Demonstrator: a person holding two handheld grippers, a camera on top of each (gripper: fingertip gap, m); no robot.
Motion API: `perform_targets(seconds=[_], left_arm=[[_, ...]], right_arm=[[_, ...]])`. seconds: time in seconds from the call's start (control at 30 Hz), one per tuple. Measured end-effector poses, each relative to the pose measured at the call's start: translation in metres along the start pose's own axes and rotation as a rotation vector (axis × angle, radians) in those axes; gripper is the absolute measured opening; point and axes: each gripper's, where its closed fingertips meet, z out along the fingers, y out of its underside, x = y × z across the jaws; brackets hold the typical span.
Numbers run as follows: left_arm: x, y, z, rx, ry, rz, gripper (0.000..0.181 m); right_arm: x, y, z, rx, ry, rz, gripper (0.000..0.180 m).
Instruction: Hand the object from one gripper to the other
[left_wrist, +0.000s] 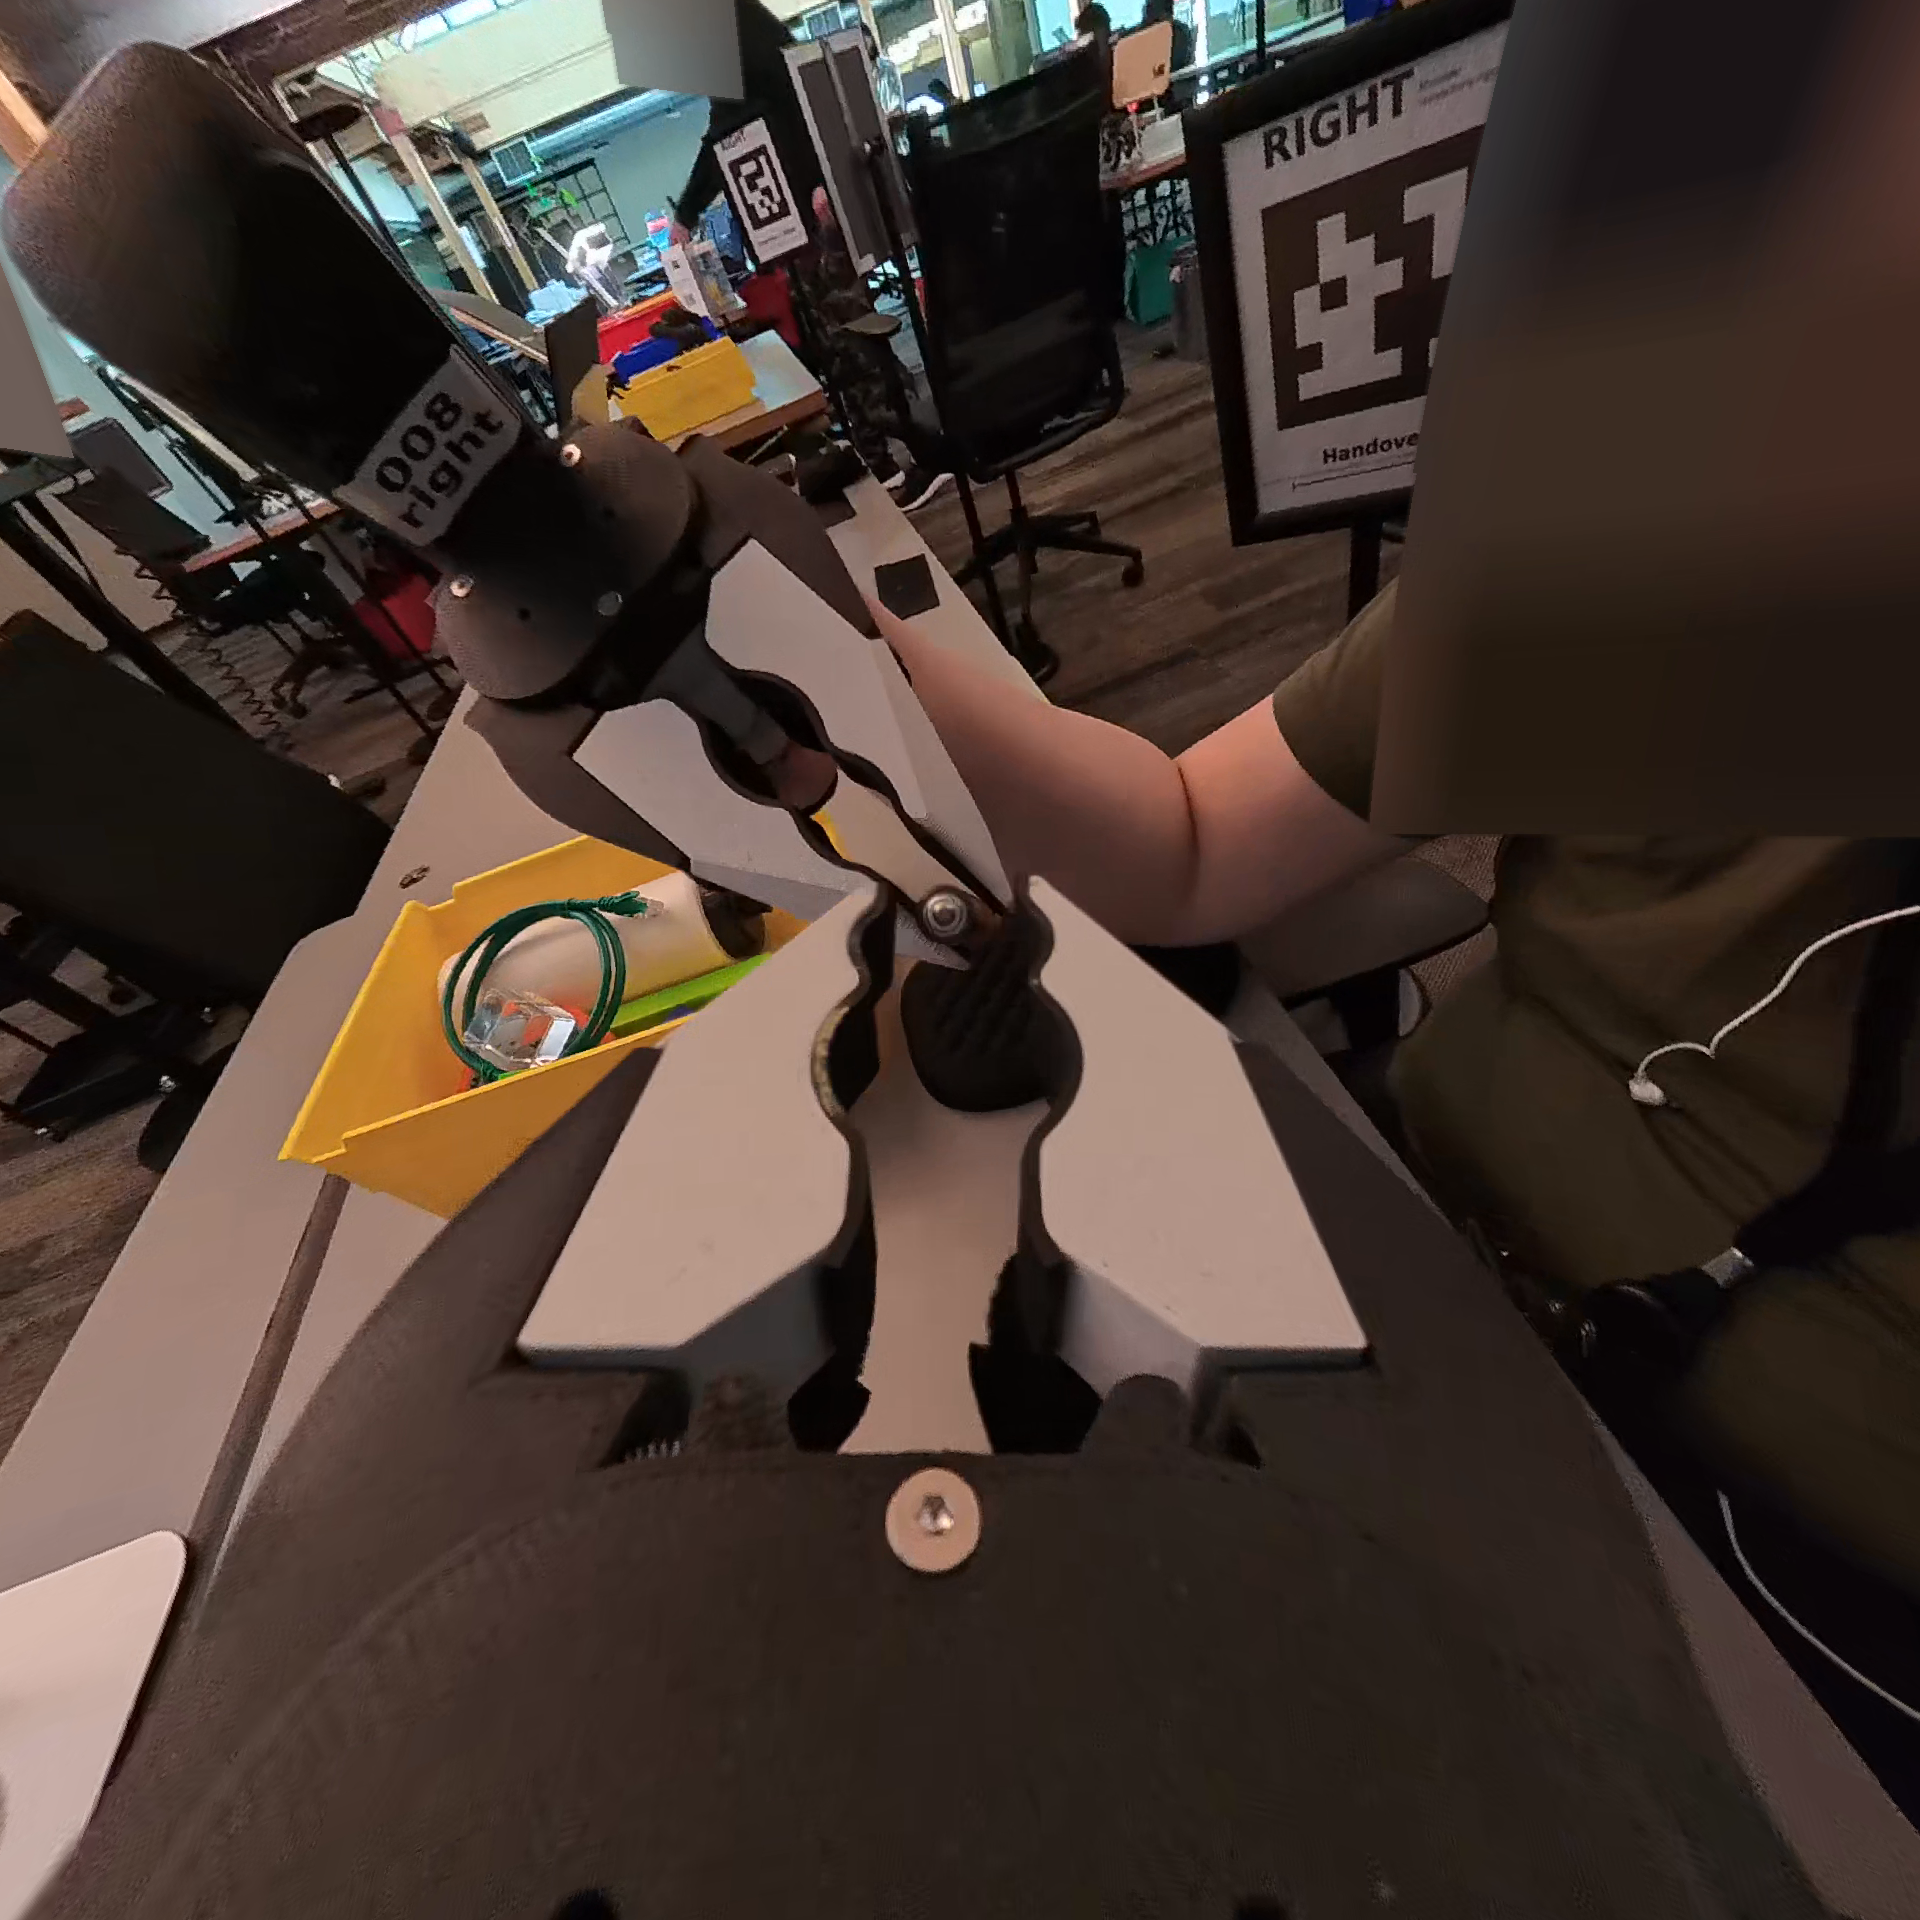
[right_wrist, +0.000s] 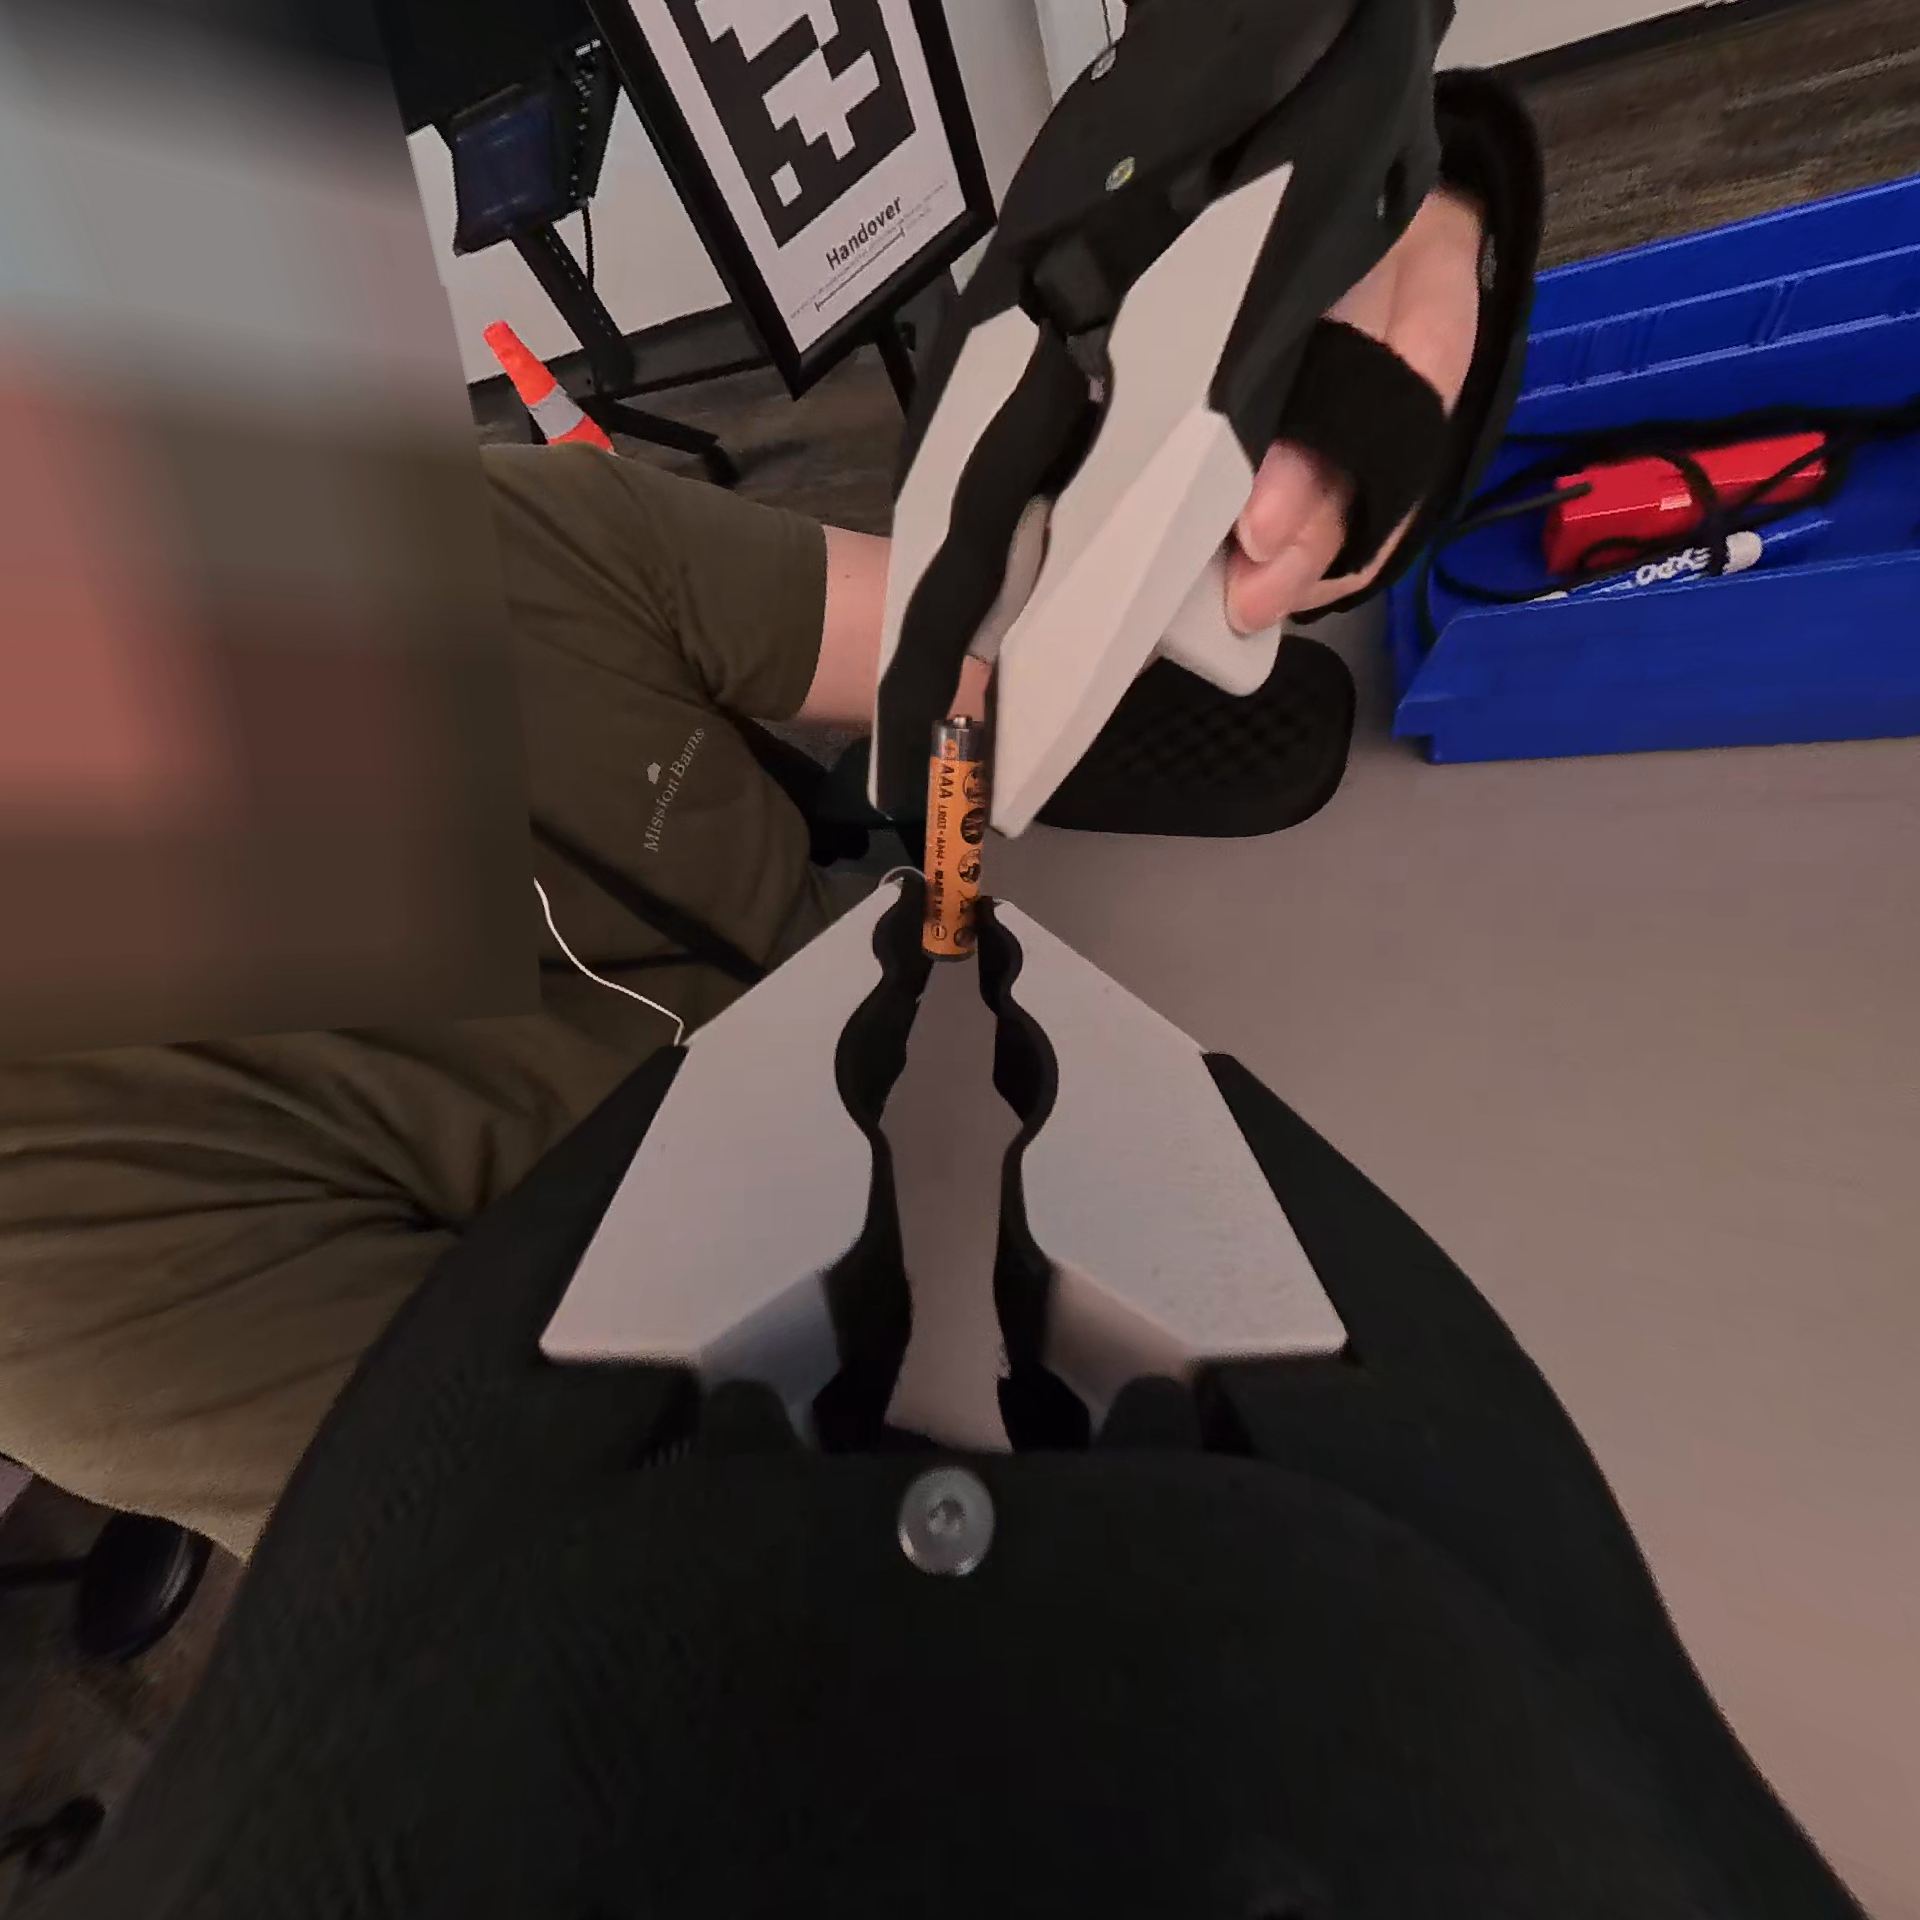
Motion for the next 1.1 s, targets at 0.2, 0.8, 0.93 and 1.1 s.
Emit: perform_targets(seconds=[0.2, 0.8, 0.93, 1.1], left_arm=[[0.004, 0.005, 0.001, -0.033, 0.014, 0.022, 0.008], [-0.061, -0.027, -0.051, 0.139, -0.362, -0.021, 0.008], [-0.089, -0.056, -0.100, 0.521, -0.443, -0.247, 0.007], [-0.107, -0.048, -0.107, 0.682, -0.402, -0.535, 0.008]], right_arm=[[0.003, 0.004, 0.002, -0.028, 0.014, -0.011, 0.009], [0.035, -0.063, -0.034, 0.267, 0.549, -0.563, 0.072], [0.018, -0.114, -0.073, 0.569, 0.942, -0.946, 0.068], [0.024, -0.118, -0.066, 0.510, 1.206, -1.169, 0.063]])
